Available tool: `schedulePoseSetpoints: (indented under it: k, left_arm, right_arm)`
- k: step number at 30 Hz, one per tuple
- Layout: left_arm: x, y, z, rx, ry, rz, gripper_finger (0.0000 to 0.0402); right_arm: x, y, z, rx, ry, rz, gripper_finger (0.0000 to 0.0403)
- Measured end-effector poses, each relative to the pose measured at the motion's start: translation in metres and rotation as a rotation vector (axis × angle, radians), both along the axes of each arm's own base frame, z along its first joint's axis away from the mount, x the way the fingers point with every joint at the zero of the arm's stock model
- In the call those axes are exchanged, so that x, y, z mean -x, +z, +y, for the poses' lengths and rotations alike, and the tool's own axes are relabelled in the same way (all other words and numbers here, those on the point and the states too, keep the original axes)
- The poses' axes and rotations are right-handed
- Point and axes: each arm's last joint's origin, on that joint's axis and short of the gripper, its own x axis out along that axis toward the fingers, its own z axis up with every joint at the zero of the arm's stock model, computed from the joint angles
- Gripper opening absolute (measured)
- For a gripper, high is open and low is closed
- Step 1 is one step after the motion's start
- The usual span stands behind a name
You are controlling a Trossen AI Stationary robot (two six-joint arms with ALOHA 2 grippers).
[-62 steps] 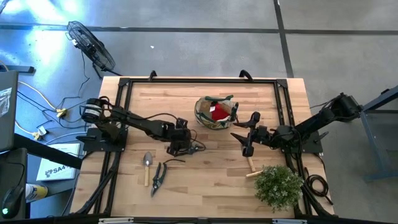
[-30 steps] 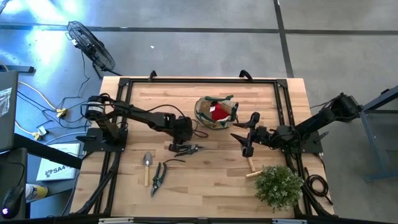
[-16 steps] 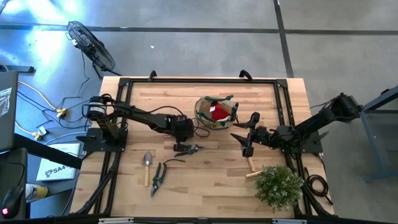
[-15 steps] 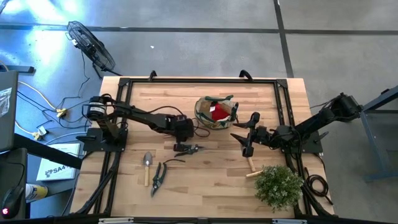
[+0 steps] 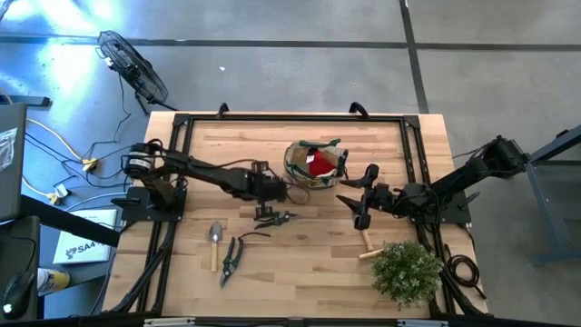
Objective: Pick & Place Garden tools in Gardening bag
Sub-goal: Put the brown hand rake into the light brown gardening bag
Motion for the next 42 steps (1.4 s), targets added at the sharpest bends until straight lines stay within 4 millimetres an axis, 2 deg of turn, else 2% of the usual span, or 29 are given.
schedulePoseSetpoints:
  k: [6,10,15,20,25,30,33,36,38,42]
  left_arm:
    - [-0.011,0.03,-0.018,-0.115,0.06,-0.091,0.0056]
    - [-0.018,0.048,-0.027,-0.105,0.099,-0.189,0.0056]
    - [-0.006,0.069,-0.039,-0.076,0.185,-0.315,0.0056]
    - [0.017,0.086,-0.055,-0.088,0.335,-0.574,0.0056]
    - [0.035,0.082,-0.066,-0.034,0.464,-0.904,0.0056]
    - [0.042,0.049,-0.065,0.06,0.512,-1.159,0.0056]
    - [0.045,0.038,-0.058,0.079,0.495,-1.294,0.0056]
    - [0.05,0.028,-0.047,0.079,0.434,-1.358,0.0056]
    - [0.048,0.032,-0.041,0.117,0.377,-1.419,0.0056]
    - [0.039,0.028,-0.029,0.136,0.302,-1.407,0.0056]
  right_arm:
    - [0.0,0.0,0.0,-0.001,0.001,-0.004,0.0191]
    - [0.0,0.0,0.0,-0.001,0.001,-0.004,0.0191]
    - [0.0,0.0,0.0,0.001,0.007,-0.004,0.0191]
    - [0.0,0.001,0.001,0.002,0.022,-0.013,0.0191]
    - [0.0,0.001,0.001,0.006,0.036,-0.014,0.0191]
    - [0.0,0.003,0.002,0.006,0.061,-0.032,0.0191]
    - [0.001,0.004,0.003,-0.001,0.087,-0.044,0.0191]
    - [0.002,0.005,0.006,-0.004,0.108,-0.053,0.0191]
    - [0.003,0.005,0.008,-0.009,0.111,-0.062,0.0191]
    - [0.004,0.007,0.009,-0.019,0.115,-0.078,0.0191]
